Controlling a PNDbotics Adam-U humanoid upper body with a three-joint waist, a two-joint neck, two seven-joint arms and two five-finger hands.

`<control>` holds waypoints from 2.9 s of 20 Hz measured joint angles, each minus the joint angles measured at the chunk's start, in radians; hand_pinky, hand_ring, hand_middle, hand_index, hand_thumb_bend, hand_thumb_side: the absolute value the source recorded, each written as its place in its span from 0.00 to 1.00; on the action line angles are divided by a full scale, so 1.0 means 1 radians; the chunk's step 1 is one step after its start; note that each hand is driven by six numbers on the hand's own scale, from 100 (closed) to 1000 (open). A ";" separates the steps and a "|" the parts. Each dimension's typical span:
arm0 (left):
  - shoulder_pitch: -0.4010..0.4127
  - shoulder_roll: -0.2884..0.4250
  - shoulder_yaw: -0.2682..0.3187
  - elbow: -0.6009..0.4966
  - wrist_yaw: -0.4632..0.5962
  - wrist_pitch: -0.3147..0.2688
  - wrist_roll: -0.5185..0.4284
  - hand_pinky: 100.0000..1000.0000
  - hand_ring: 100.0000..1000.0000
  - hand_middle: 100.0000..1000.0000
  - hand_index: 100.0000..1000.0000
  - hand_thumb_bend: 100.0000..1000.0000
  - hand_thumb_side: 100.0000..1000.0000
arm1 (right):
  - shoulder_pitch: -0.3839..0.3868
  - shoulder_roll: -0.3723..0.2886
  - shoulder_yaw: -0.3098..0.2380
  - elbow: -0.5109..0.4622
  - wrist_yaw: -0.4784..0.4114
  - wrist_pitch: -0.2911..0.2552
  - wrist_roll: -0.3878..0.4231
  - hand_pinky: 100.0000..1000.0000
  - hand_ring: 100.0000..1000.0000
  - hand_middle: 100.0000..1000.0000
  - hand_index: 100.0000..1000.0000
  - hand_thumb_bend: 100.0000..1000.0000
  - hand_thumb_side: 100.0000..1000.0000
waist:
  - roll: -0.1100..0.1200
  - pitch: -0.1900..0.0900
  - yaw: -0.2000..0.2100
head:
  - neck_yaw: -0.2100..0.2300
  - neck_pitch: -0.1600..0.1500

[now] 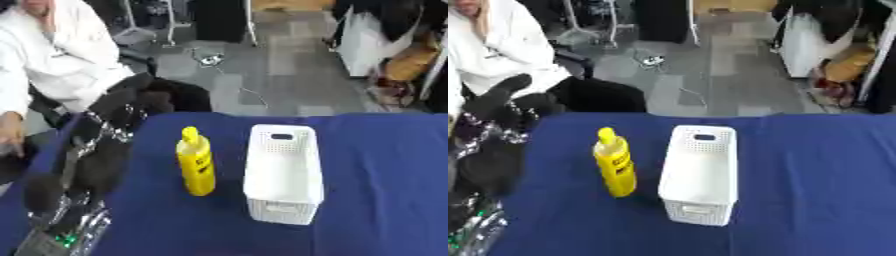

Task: Pick up objects on the table and place them in the box.

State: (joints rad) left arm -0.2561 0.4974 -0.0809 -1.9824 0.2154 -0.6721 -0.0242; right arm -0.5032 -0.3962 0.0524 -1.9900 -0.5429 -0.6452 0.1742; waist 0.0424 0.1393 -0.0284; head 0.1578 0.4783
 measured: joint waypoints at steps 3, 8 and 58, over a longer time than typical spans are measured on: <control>0.000 0.000 0.000 0.000 0.000 0.000 0.000 0.79 0.81 0.91 0.92 0.38 1.00 | 0.000 0.000 0.000 0.000 0.000 0.001 0.001 0.20 0.28 0.41 0.61 0.00 0.95 | 0.000 0.000 0.000 | 0.000 -0.003; 0.000 0.000 0.000 0.000 0.000 0.003 0.000 0.74 0.79 0.91 0.92 0.38 1.00 | 0.000 0.000 -0.002 0.000 0.000 0.000 -0.001 0.20 0.28 0.41 0.61 0.00 0.95 | 0.000 0.000 -0.009 | -0.021 -0.013; -0.425 0.473 -0.100 0.572 -0.503 0.515 -0.499 0.82 0.85 0.93 0.97 0.53 0.98 | 0.012 -0.008 0.012 0.000 0.001 0.041 0.001 0.21 0.29 0.41 0.62 0.00 0.95 | 0.040 -0.009 -0.061 | -0.009 0.035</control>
State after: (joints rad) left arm -0.6812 0.9702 -0.1814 -1.4100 -0.2877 -0.1569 -0.5228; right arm -0.4917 -0.4047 0.0647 -1.9899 -0.5419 -0.6039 0.1755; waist 0.0827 0.1304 -0.0891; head 0.1492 0.5136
